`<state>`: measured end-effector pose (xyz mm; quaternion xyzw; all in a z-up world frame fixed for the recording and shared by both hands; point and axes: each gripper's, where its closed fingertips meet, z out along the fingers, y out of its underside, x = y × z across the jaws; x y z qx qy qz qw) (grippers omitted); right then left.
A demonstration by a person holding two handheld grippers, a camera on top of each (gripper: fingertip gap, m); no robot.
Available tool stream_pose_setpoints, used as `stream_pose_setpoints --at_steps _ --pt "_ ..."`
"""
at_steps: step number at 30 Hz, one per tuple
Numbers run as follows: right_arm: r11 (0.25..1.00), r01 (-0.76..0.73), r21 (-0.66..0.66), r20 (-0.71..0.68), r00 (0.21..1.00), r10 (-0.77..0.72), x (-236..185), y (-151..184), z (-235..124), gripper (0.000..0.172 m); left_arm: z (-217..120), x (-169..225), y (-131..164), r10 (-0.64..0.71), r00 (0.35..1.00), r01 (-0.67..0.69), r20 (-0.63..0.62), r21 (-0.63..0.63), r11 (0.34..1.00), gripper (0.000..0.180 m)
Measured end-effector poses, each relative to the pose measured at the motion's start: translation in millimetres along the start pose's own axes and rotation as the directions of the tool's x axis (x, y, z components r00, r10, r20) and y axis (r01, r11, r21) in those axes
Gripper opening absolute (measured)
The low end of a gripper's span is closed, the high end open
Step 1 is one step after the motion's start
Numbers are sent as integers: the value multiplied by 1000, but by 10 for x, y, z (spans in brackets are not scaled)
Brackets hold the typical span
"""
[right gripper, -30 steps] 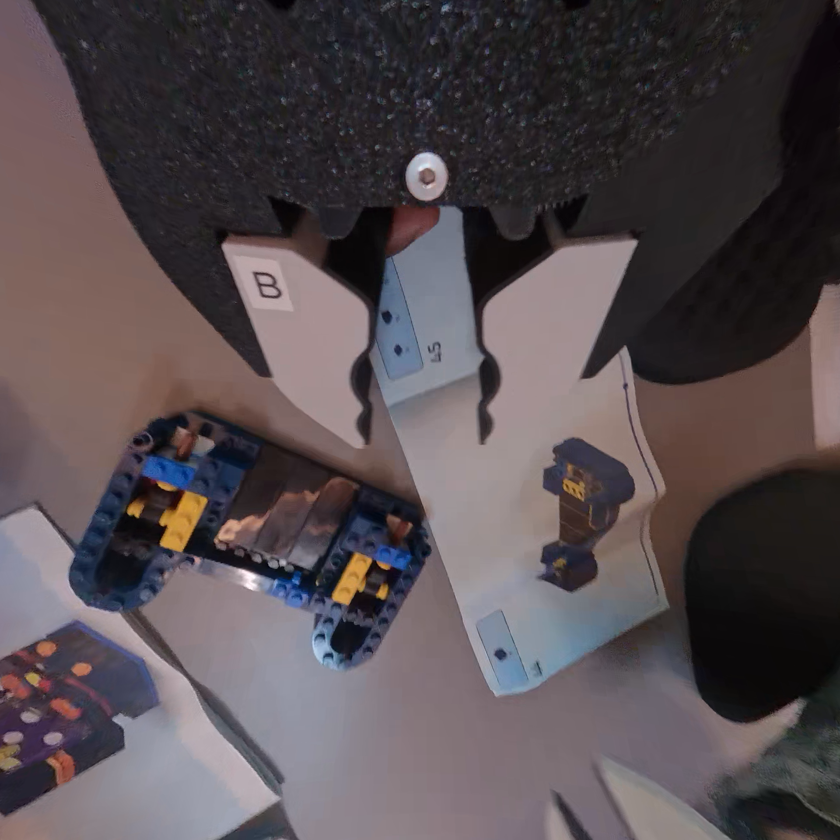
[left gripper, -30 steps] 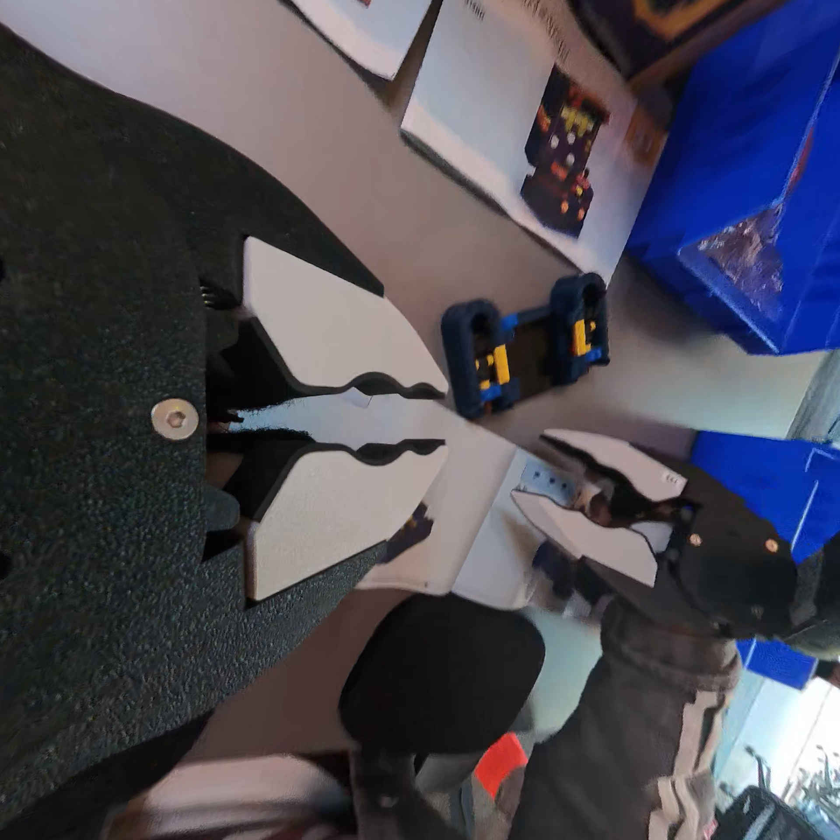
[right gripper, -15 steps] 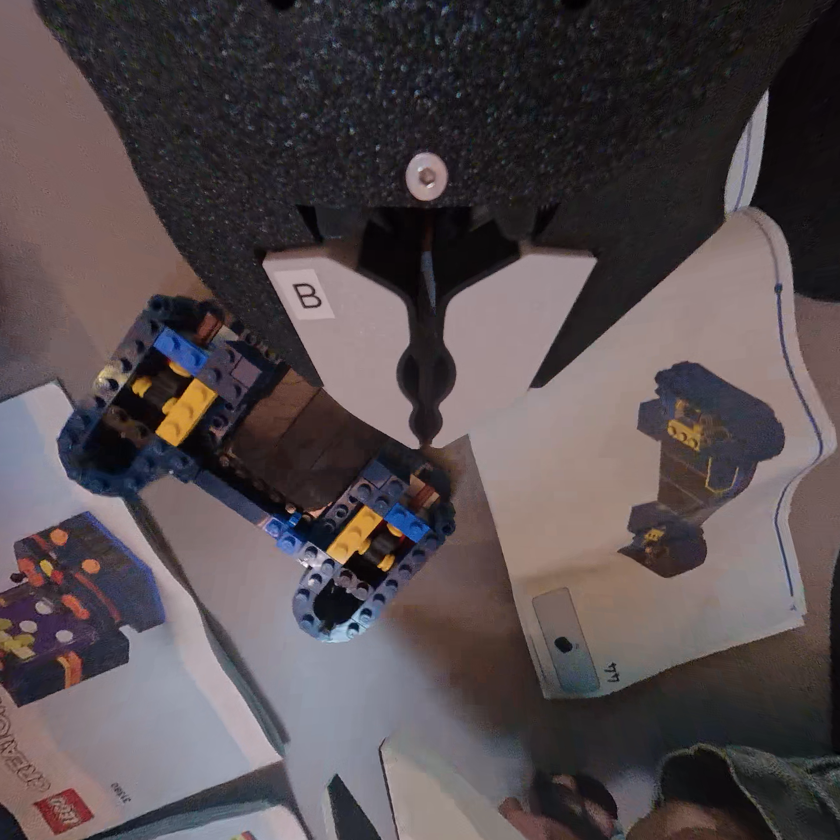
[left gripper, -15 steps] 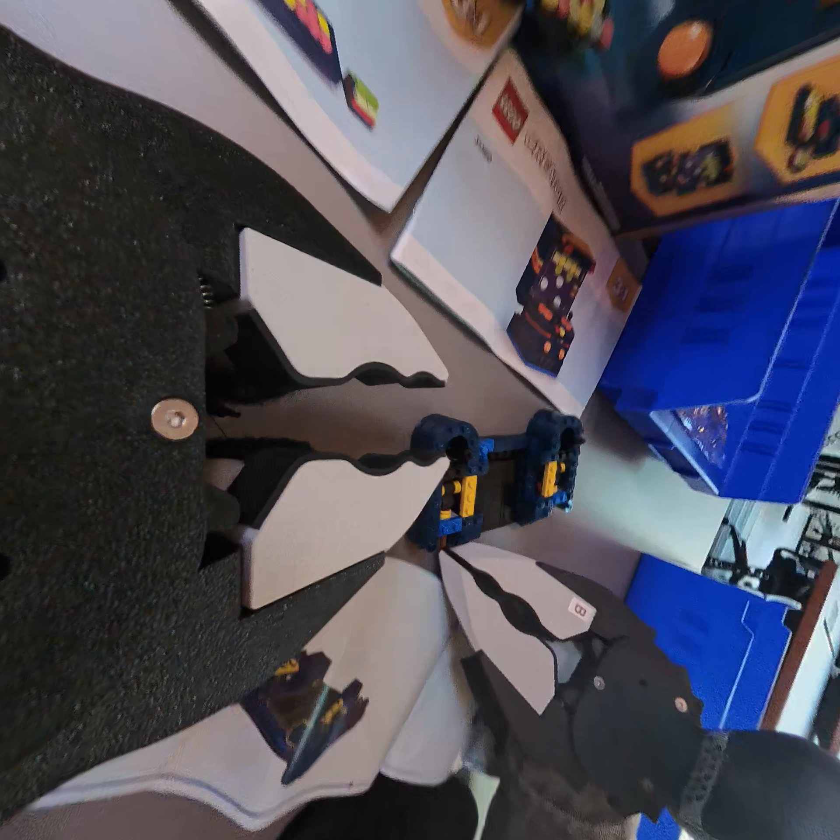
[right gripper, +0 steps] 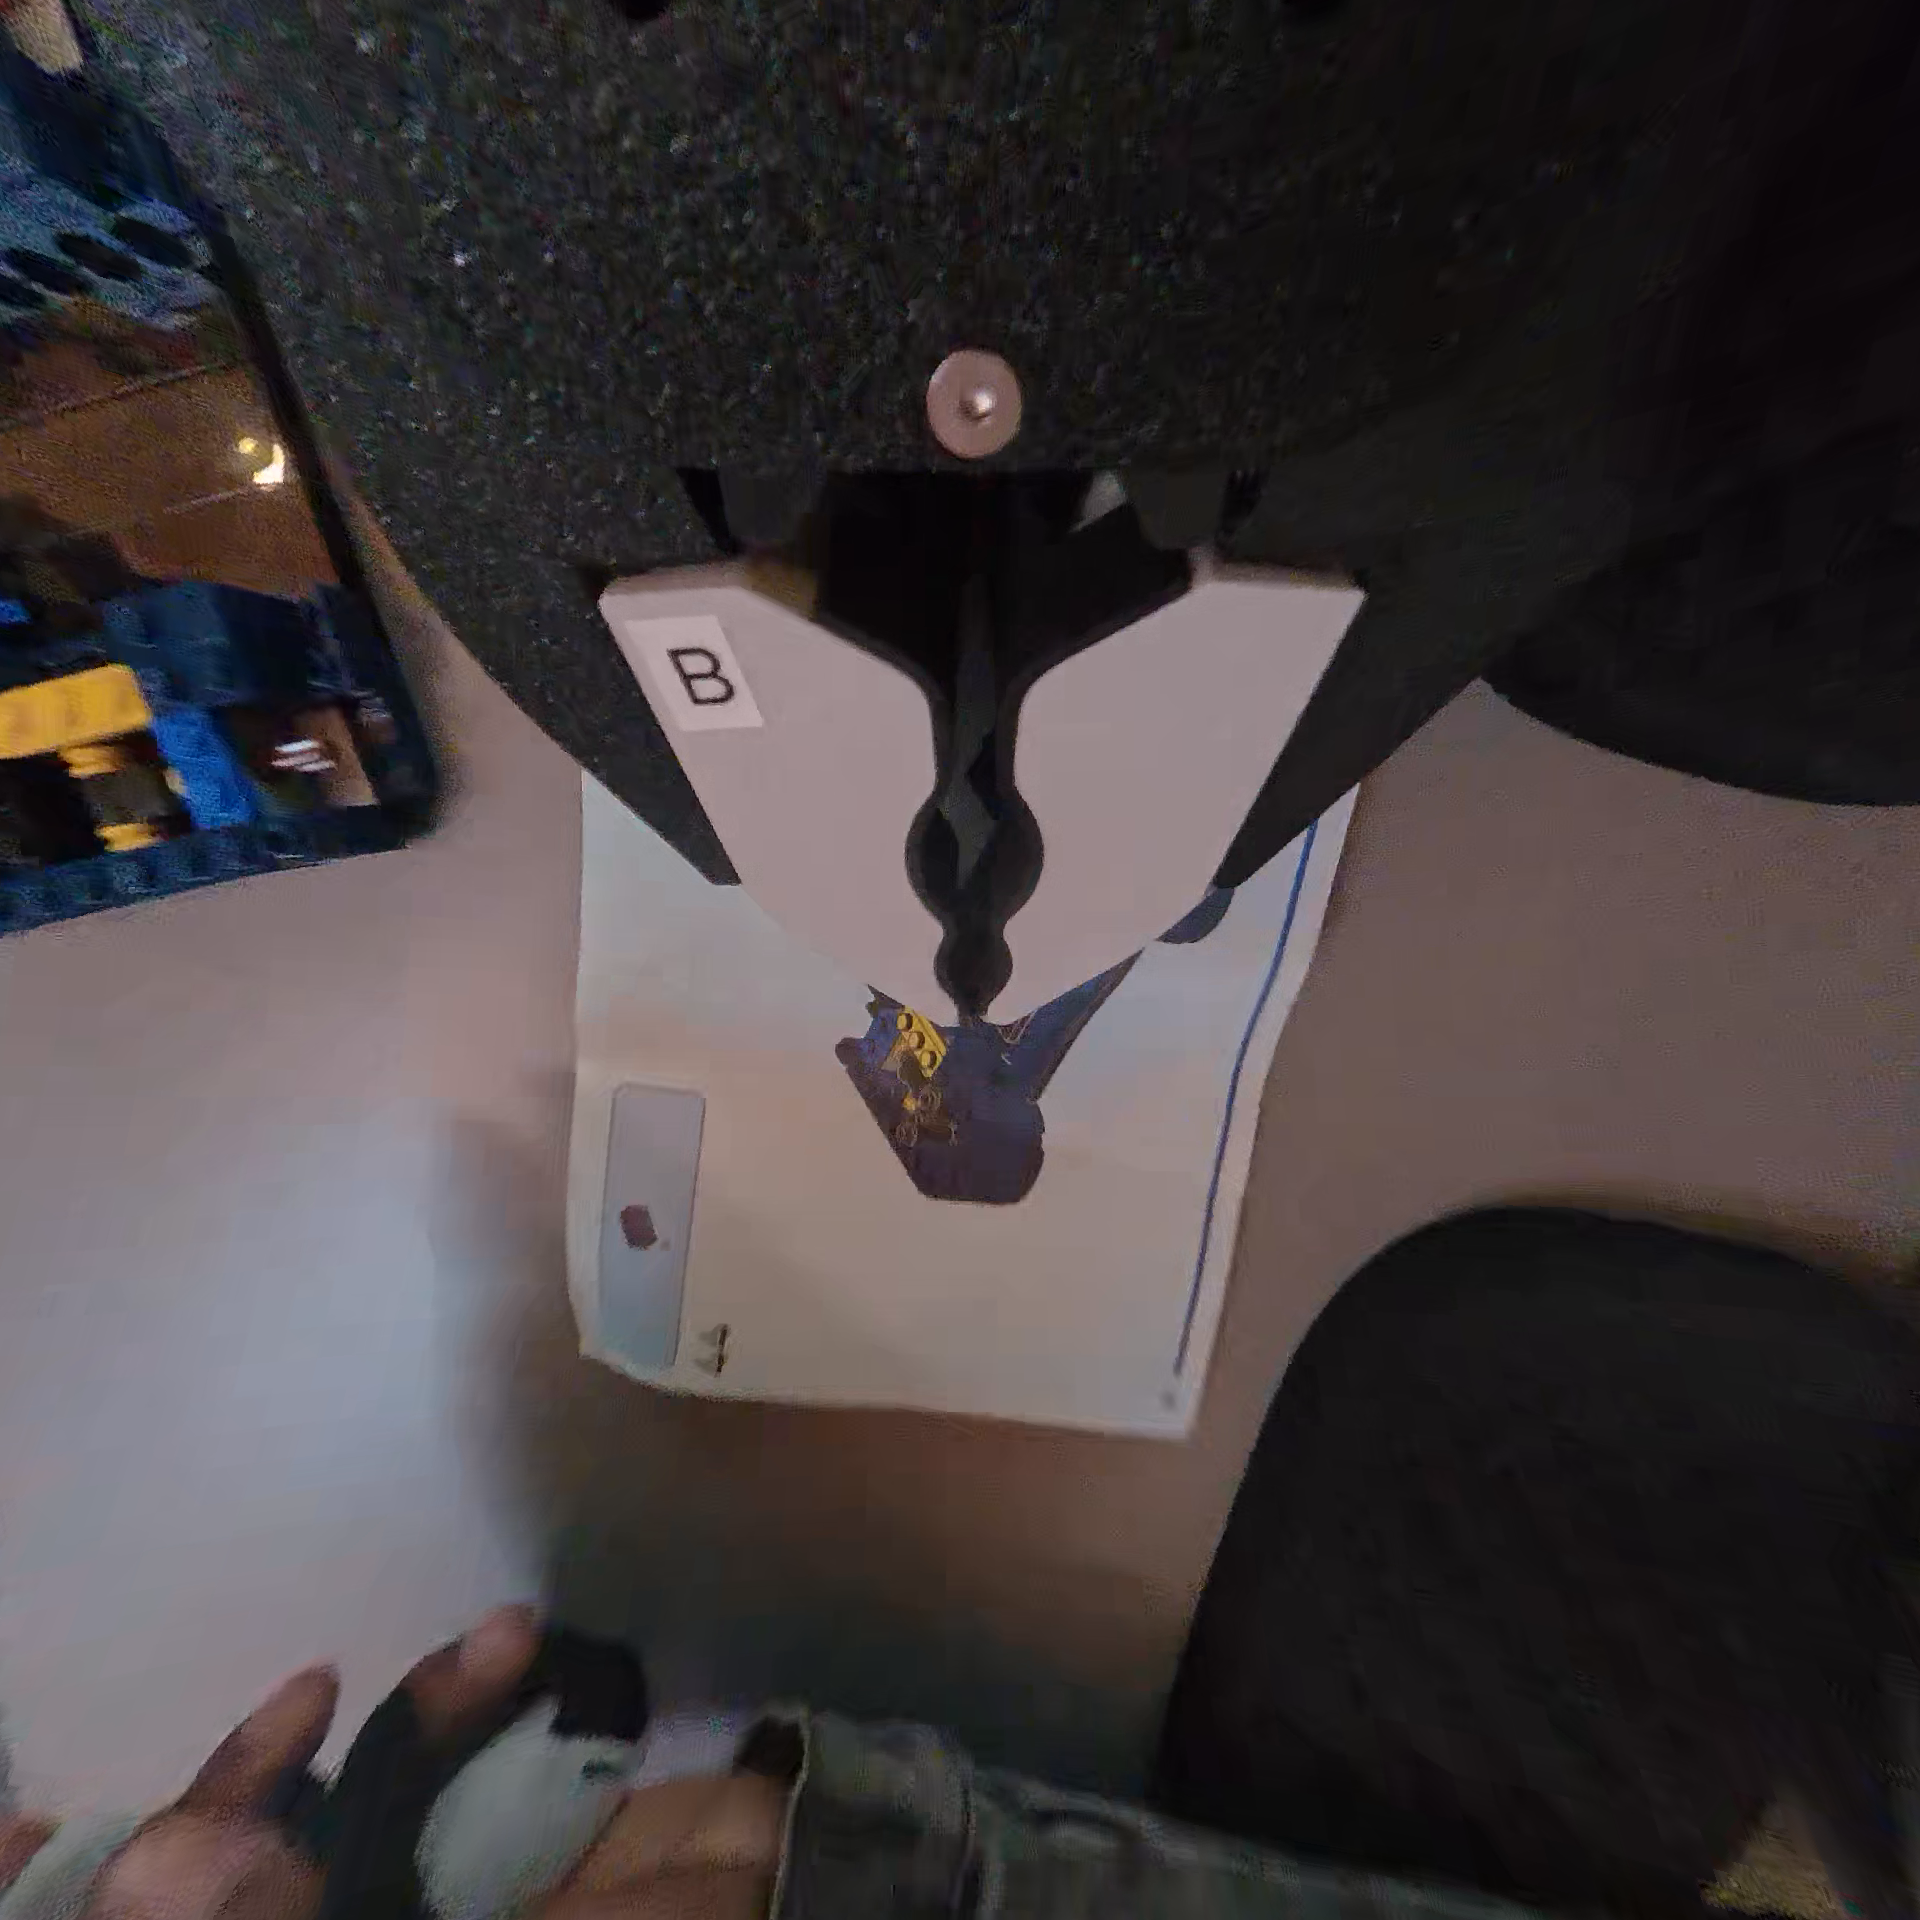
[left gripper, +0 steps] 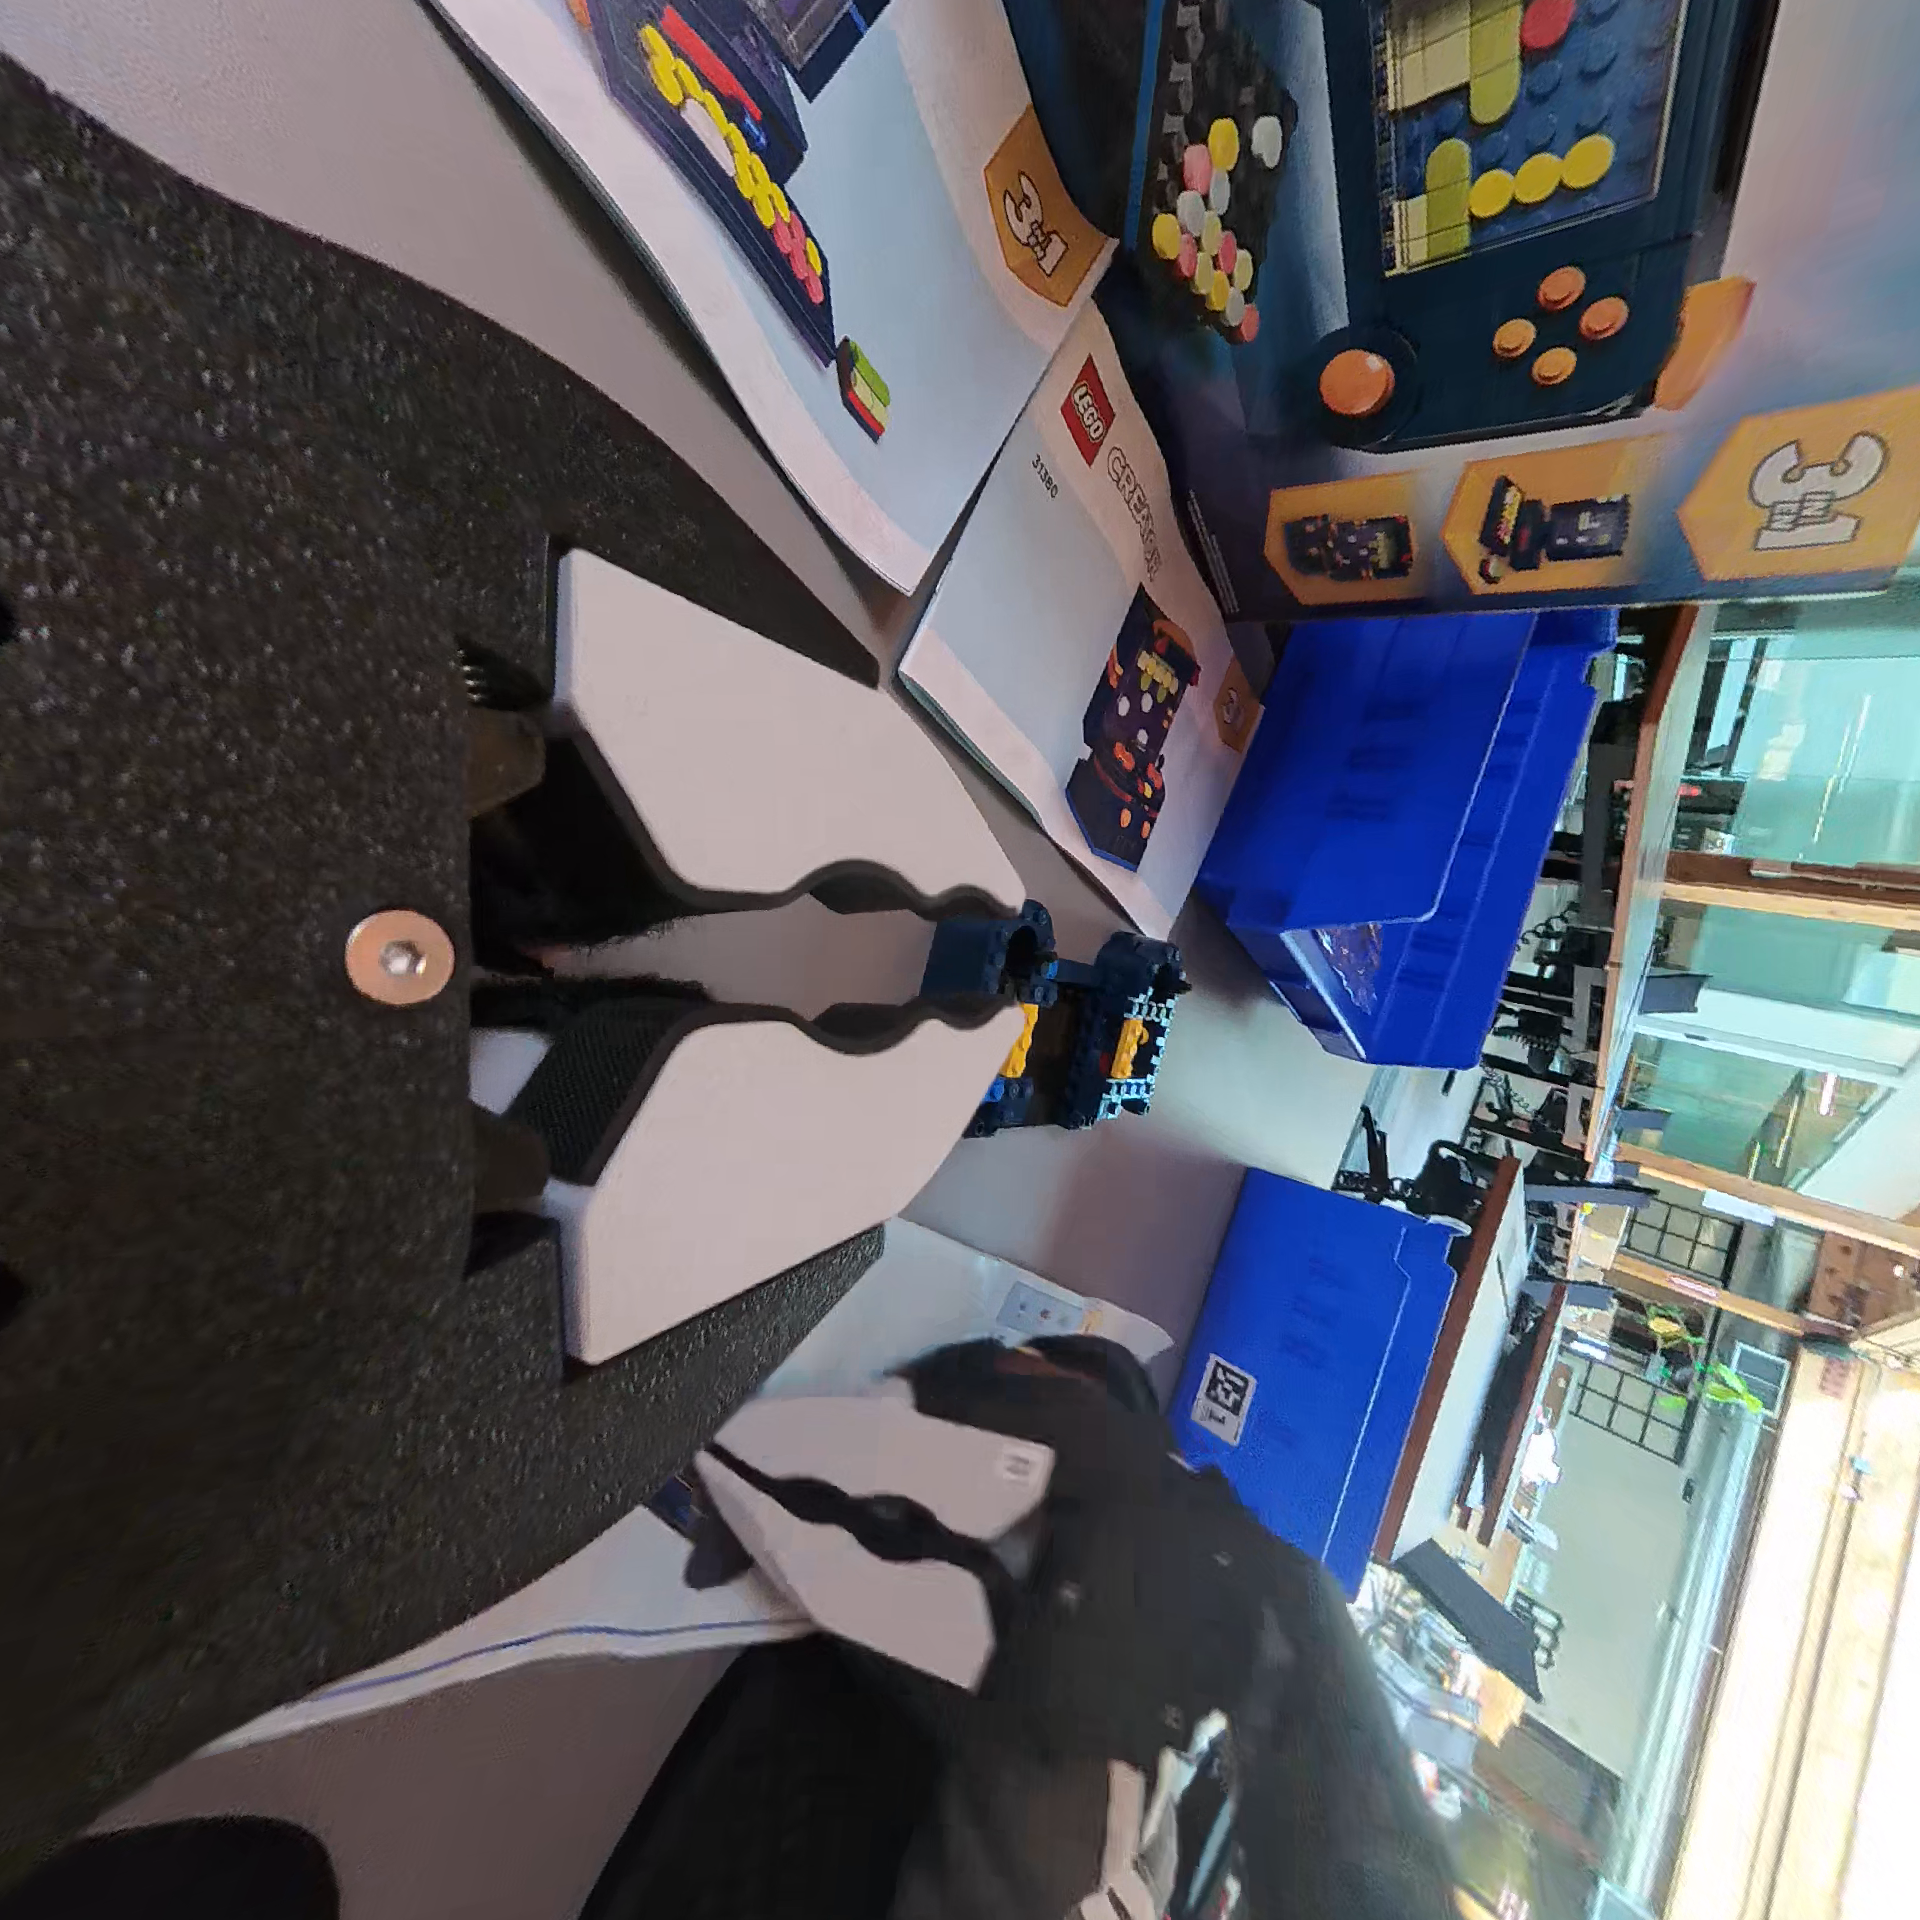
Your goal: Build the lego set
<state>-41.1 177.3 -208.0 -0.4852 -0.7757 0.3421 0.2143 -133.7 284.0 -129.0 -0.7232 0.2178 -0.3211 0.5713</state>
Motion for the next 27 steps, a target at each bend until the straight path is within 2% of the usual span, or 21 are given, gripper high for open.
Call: stream_pose_setpoints --at_steps 1,2,4,5,7,9,11,13,14,16,17,20,22,24,25,27 --pt "999 -16 50 19 1000 15 -21 -42 52 0 -4 -9 5 10 1000 -10 6 -5 1000 8" --pt "999 -29 27 31 999 28 -33 -27 65 0 -4 -15 21 32 999 -32 12 -21 999 7" --pt "999 -16 34 32 999 15 -37 -30 65 0 -6 -62 86 151 987 -146 56 -88 985 5" --pt "999 -16 34 31 999 15 -38 -31 64 0 -14 -103 130 257 963 -243 87 -142 960 4" --pt "999 -10 35 26 1000 9 -38 -31 64 0 -16 -128 192 468 878 -434 102 -241 868 4" --pt "999 -14 35 29 999 13 -38 -32 63 0 56 122 244 547 836 -539 -31 -226 811 4" --pt "999 -27 39 44 999 26 -41 -36 58 0 74 634 361 480 813 -546 -331 -143 825 4" --pt "998 -38 43 54 998 35 -42 -40 53 0 -32 943 603 294 769 -500 -567 -247 830 4" --pt "998 -36 41 52 998 34 -42 -39 54 0 -79 970 746 226 759 -505 -611 -333 796 3" --pt "999 -25 38 43 999 24 -43 -35 58 0 -145 908 1044 190 748 -563 -636 -456 690 2" --pt "999 -23 38 42 999 22 -44 -34 55 0 -133 925 1032 184 747 -551 -639 -440 709 1" --pt "998 4 56 70 998 -8 -99 -48 29 6 -172 901 1065 135 757 -522 -639 -469 712 0" --pt "986 72 149 90 992 -86 -174 -122 -103 5 -173 900 1066 135 758 -523 -638 -471 711 0" --pt "973 52 224 33 998 -61 -58 -184 -282 4 -174 898 1066 134 758 -522 -638 -470 712 0" --pt "976 20 218 36 999 -28 -20 -152 -330 8 -173 898 1066 133 758 -521 -638 -470 712 0" --pt "990 -15 142 40 999 10 19 10 -294 28 -174 898 1065 132 759 -520 -638 -471 713 0"
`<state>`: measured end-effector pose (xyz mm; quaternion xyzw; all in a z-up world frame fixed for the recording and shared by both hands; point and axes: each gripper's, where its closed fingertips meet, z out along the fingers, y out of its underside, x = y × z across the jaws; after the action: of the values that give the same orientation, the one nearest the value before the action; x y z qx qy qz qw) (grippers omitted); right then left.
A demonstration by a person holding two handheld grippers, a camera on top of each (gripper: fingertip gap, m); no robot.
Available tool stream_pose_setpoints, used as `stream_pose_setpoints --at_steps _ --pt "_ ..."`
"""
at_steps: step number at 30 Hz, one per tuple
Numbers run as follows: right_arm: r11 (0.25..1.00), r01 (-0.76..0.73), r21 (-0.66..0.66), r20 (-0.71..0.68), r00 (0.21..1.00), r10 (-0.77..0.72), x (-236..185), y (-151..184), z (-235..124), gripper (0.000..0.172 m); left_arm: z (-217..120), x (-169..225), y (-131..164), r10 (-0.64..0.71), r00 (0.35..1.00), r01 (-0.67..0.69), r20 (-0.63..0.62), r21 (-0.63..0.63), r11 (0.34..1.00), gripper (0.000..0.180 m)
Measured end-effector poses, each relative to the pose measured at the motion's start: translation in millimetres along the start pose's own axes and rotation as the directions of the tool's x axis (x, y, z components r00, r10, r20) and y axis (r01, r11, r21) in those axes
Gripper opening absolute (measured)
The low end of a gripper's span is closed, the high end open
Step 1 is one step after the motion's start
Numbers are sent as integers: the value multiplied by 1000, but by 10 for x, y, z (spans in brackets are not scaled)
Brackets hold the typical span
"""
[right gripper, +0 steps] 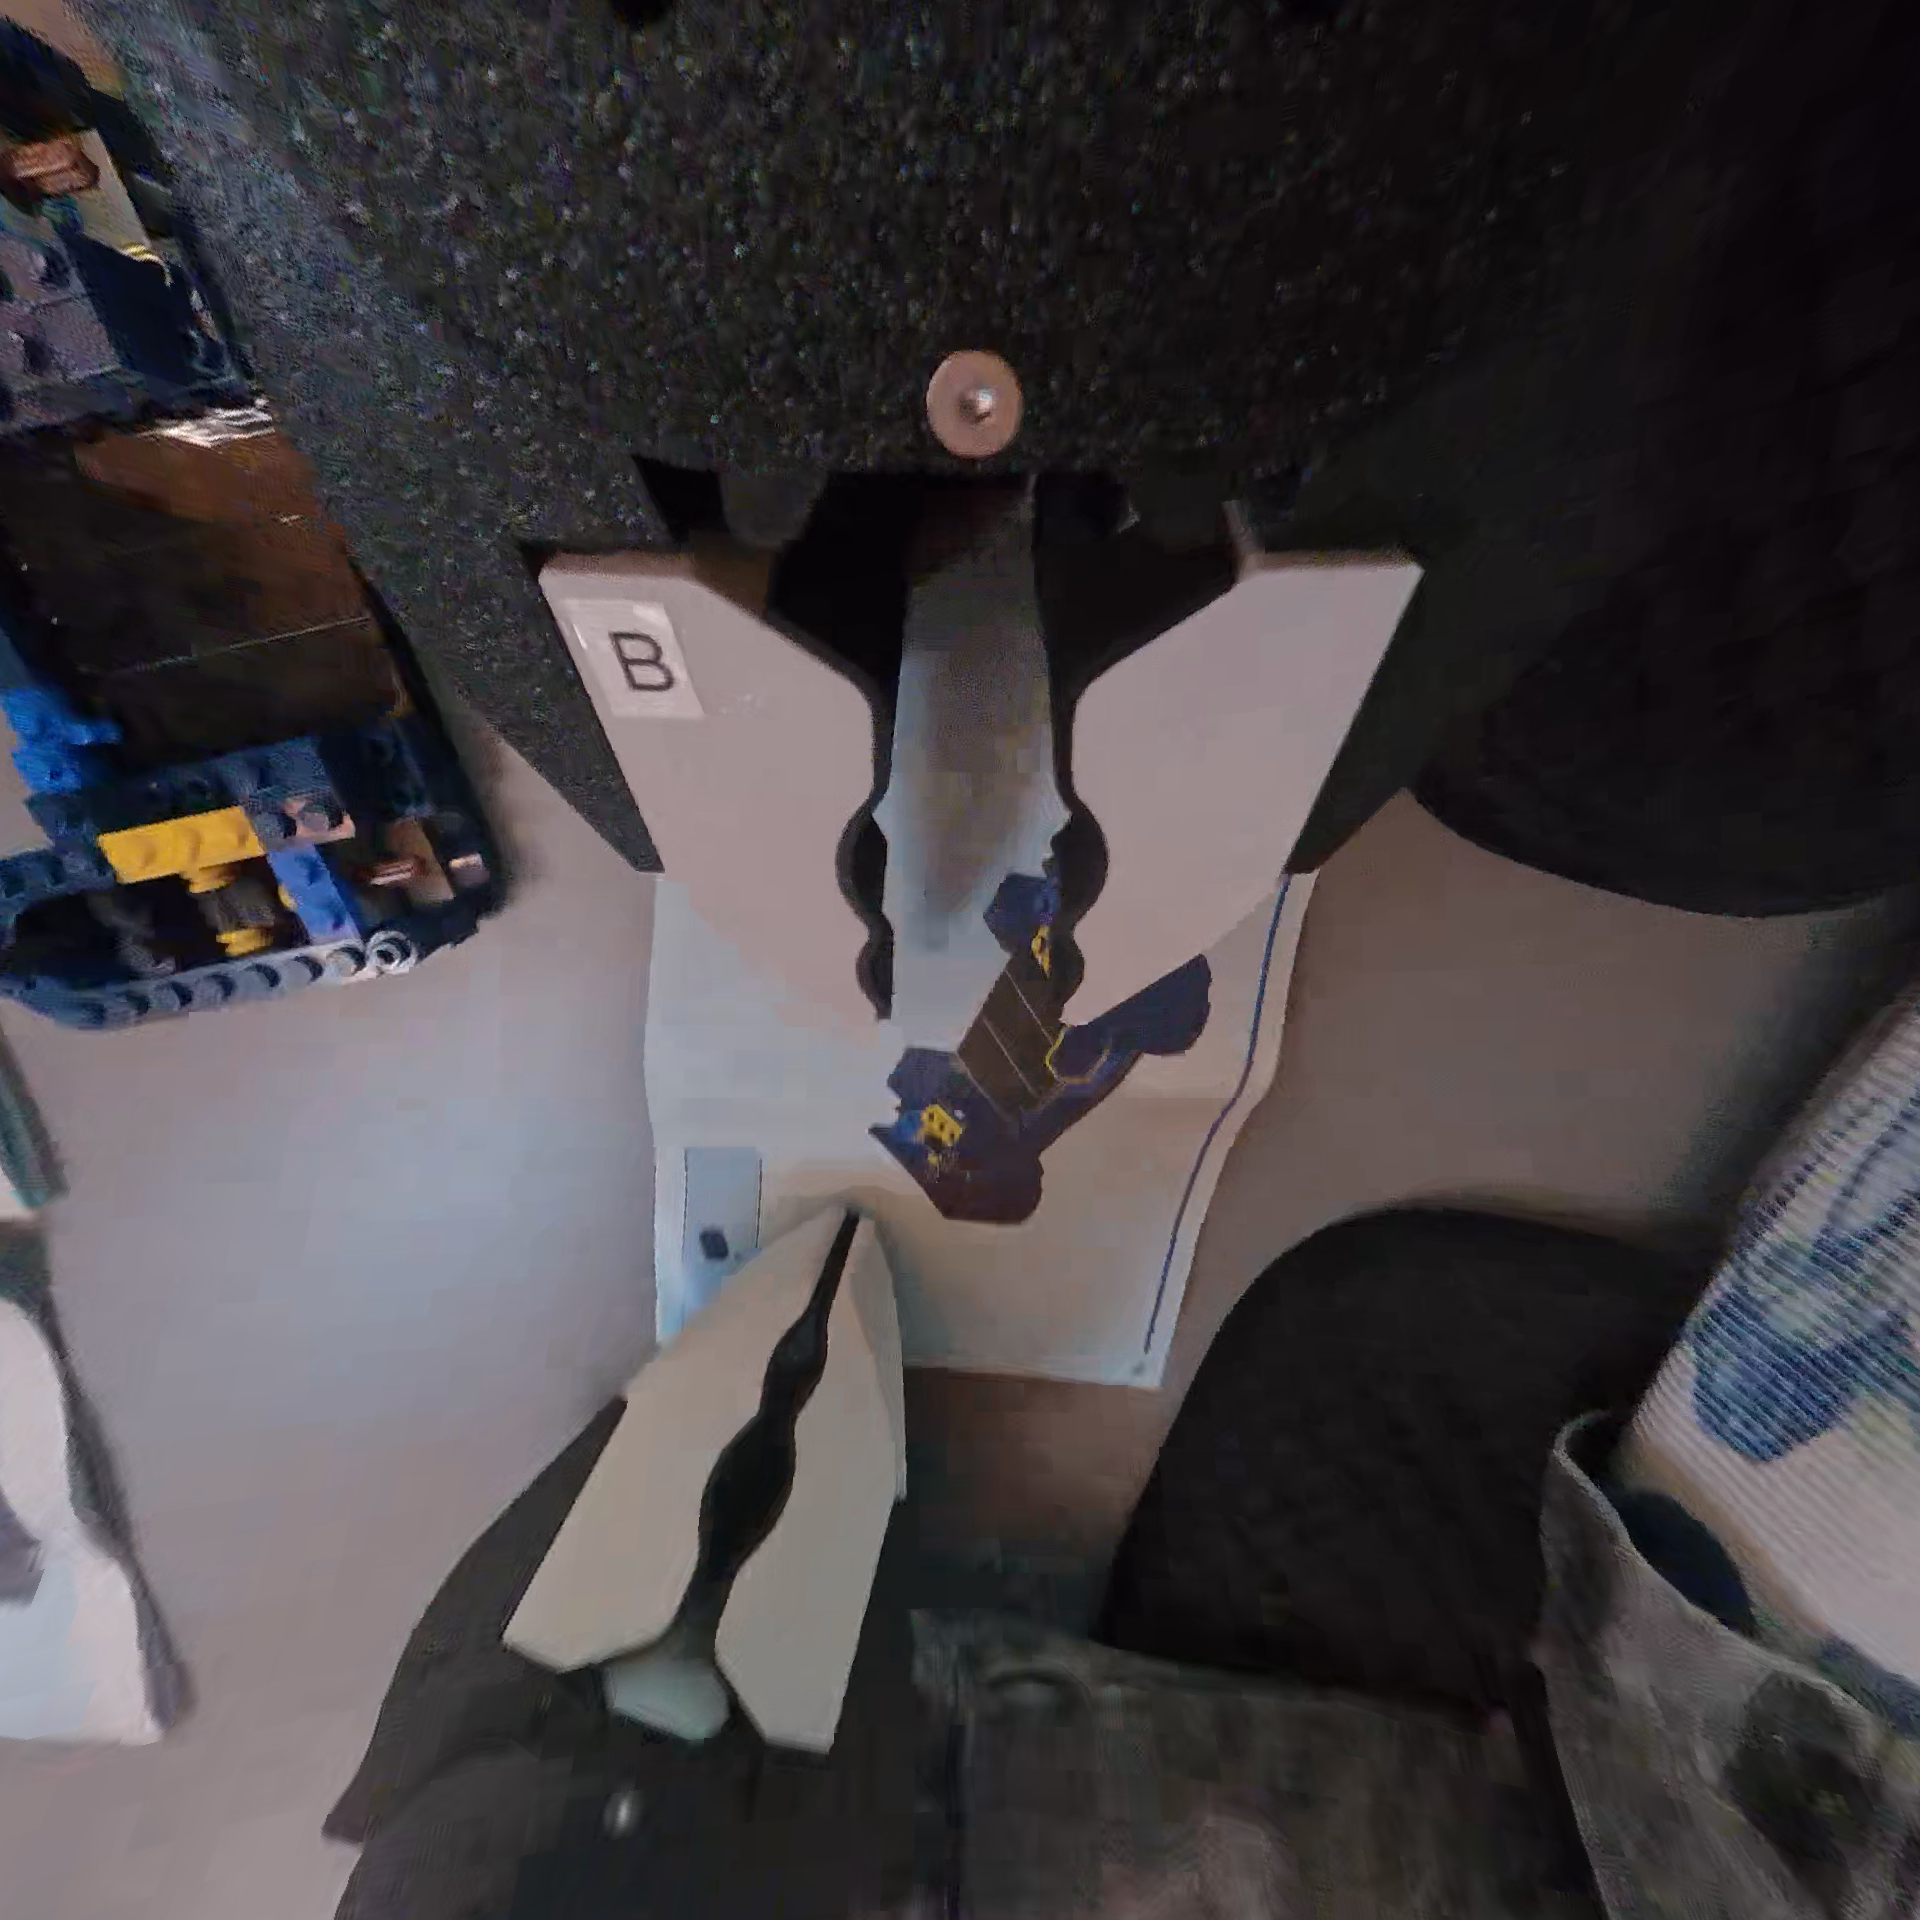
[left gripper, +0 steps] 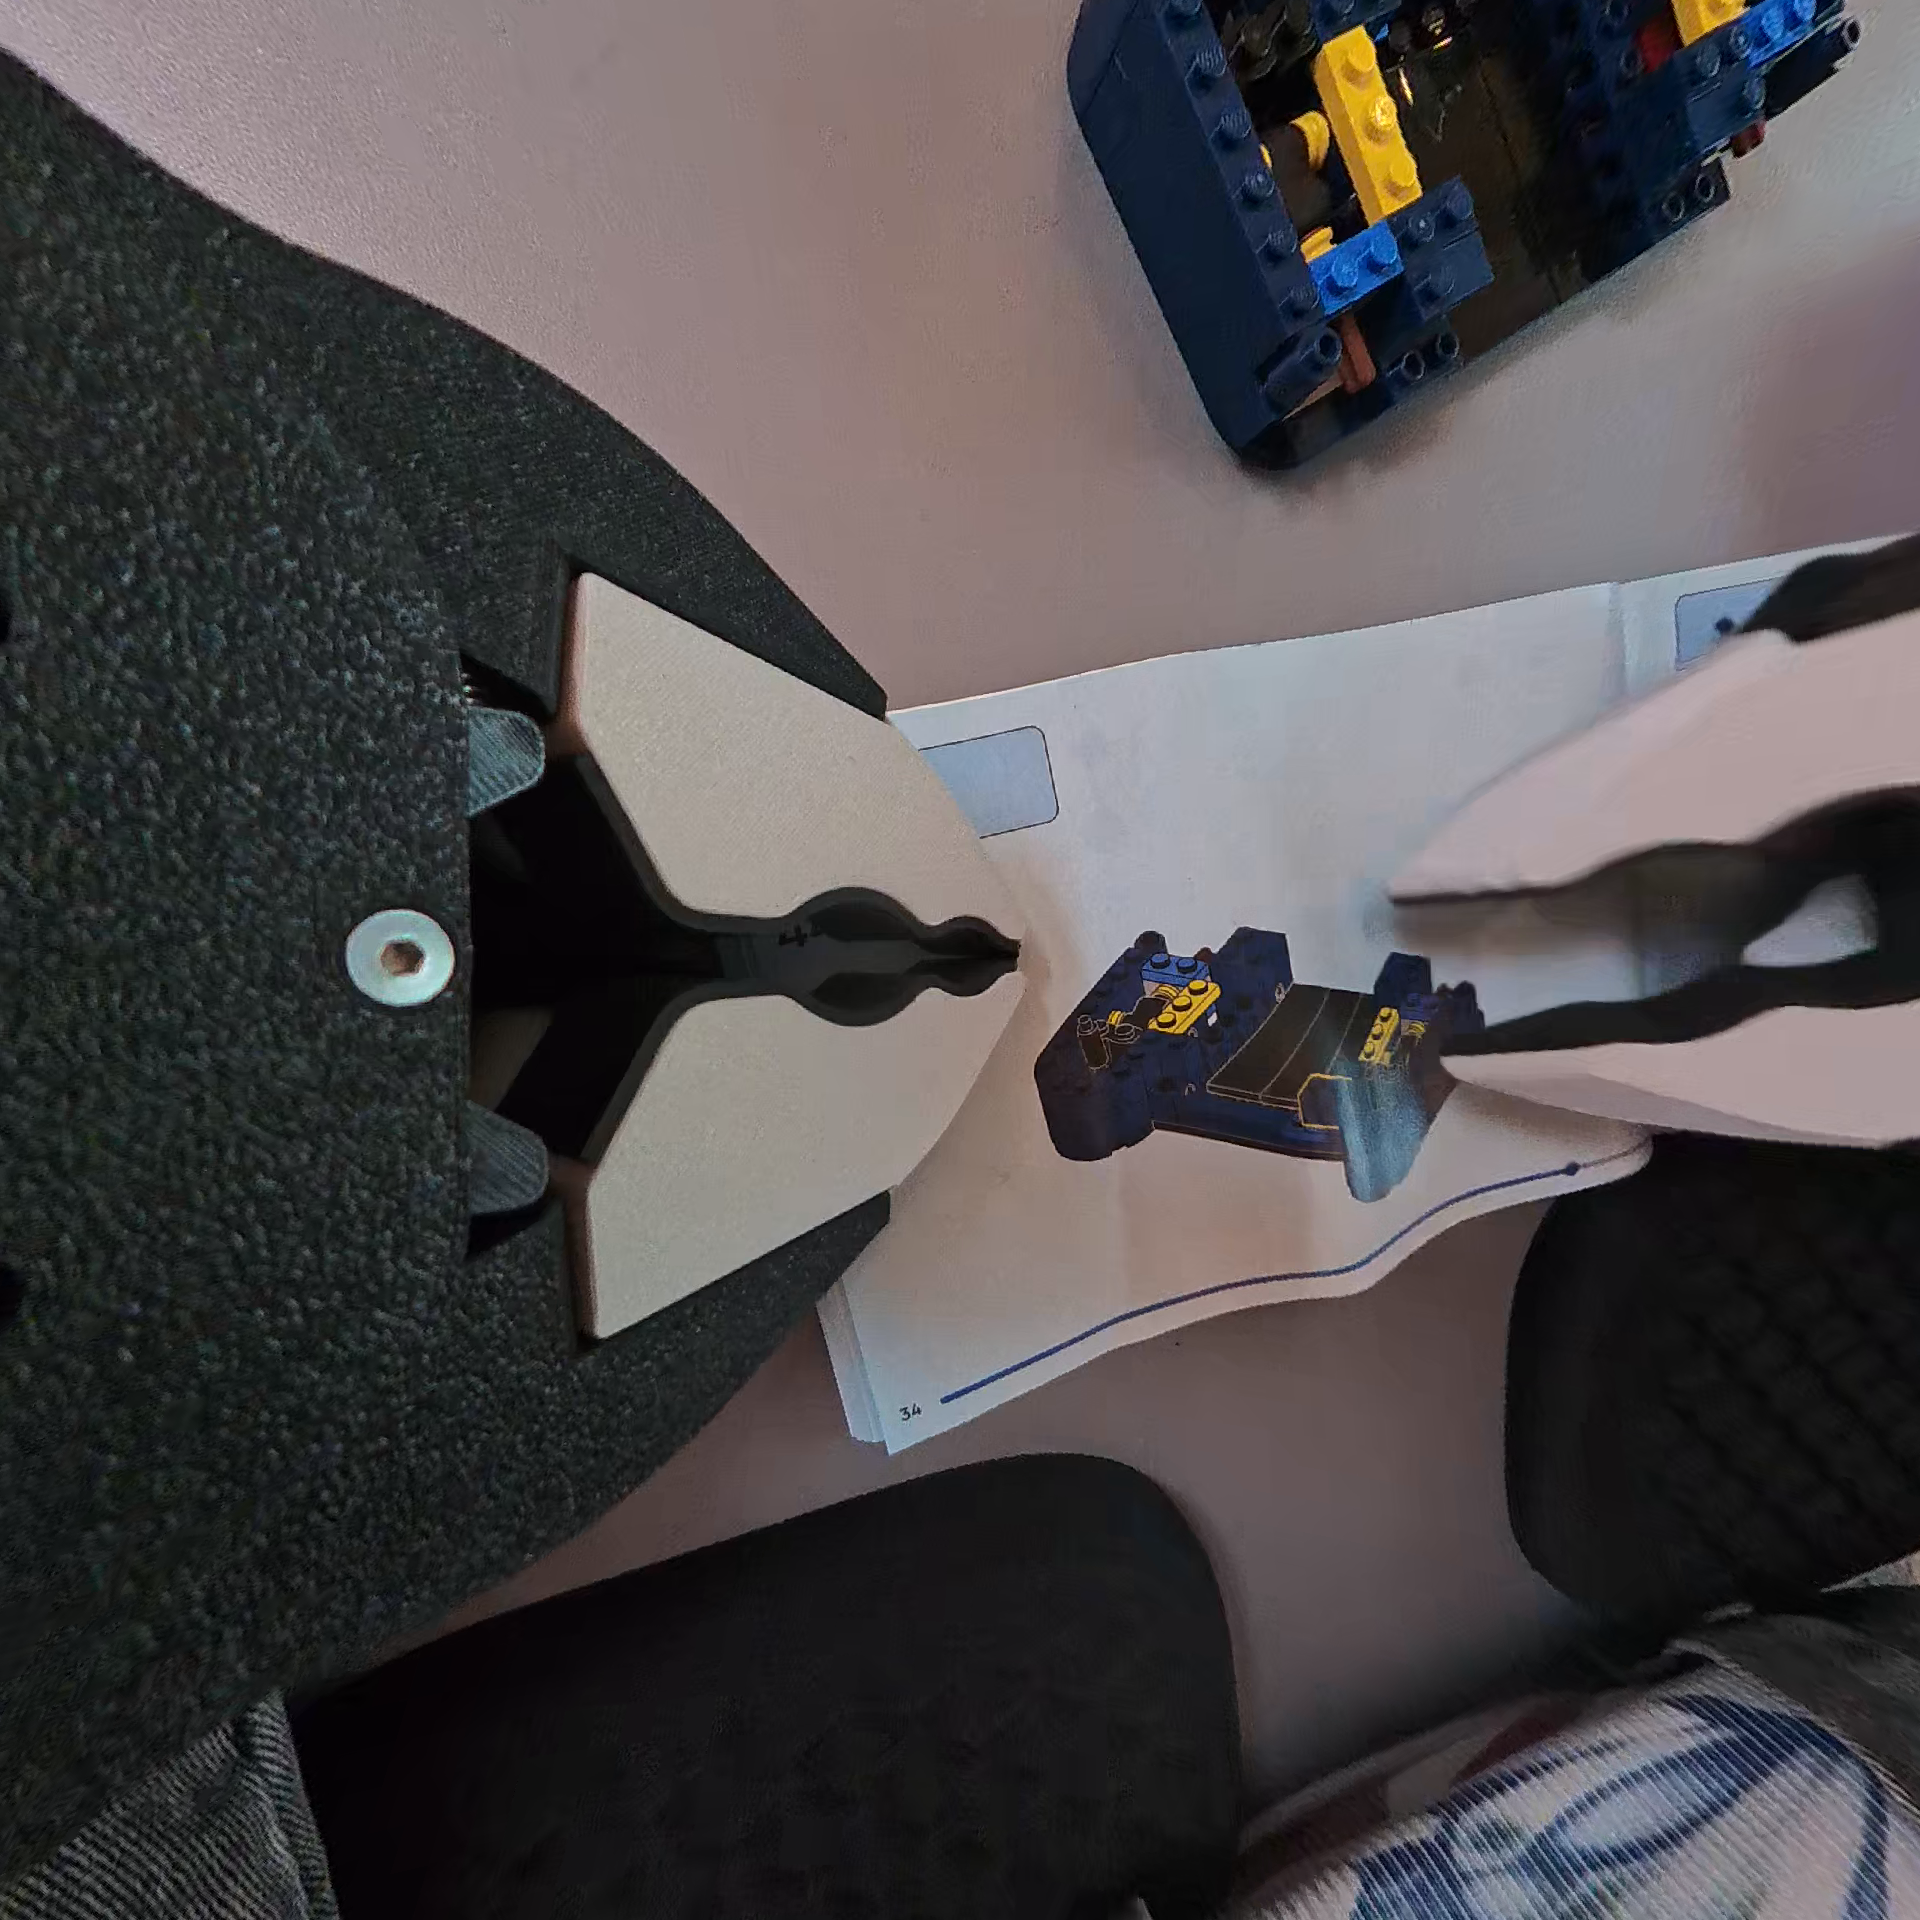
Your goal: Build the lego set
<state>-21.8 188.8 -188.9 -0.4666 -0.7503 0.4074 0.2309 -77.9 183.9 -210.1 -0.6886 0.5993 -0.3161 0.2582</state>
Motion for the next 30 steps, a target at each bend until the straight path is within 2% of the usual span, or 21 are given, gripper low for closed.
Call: stream_pose_setpoints --at_steps 2,5,8,30 --pt "994 9 -111 1 1000 -9 -1 193 84 30 -1 1 2 -3 1000 3 -1 1 1000 0" --pt "992 60 -110 -17 998 -62 -5 191 90 32 -7 2 4 -15 1000 15 -7 3 1000 0" --pt "991 79 -110 8 997 -79 -50 198 87 41 -8 2 3 -19 1000 19 -10 3 1000 0" --pt "991 77 -110 9 997 -76 -43 199 88 41 -15 0 -5 -88 996 88 -35 7 996 0"
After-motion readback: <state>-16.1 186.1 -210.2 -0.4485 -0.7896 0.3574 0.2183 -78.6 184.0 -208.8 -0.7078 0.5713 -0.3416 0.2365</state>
